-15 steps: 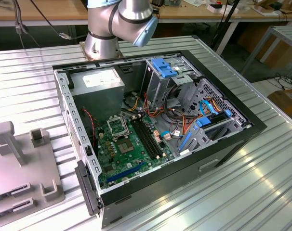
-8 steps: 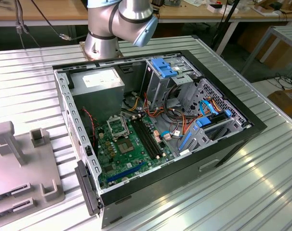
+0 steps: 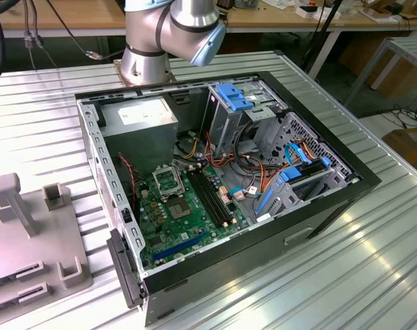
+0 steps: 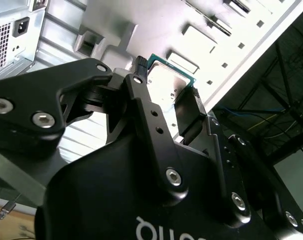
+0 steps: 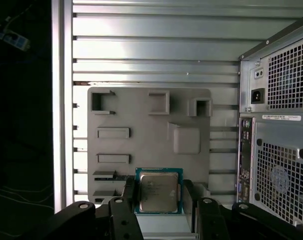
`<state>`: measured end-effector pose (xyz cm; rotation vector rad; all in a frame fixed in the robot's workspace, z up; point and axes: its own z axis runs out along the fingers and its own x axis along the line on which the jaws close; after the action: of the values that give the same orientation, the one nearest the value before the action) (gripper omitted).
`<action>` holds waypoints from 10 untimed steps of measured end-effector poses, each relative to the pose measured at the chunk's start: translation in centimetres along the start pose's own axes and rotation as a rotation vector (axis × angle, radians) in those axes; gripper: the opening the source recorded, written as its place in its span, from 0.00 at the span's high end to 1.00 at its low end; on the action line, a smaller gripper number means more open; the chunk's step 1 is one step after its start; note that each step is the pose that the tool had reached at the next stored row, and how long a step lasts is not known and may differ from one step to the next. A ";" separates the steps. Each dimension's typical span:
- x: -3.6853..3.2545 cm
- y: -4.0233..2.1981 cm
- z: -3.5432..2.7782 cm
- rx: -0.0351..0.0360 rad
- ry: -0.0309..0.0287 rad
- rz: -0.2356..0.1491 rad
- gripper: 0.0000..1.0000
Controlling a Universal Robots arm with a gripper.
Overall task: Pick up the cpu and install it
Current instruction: 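Pick up the cpu and move it towards the insertion slot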
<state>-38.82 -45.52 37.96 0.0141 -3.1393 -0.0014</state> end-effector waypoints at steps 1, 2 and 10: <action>-0.14 0.00 0.00 0.0000 0.0001 0.000 0.53; -0.31 0.00 0.00 0.0000 0.0000 0.000 0.53; -1.60 -0.01 0.00 0.0000 0.0000 0.000 0.53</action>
<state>-37.21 -45.52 37.96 0.0140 -3.1393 -0.0015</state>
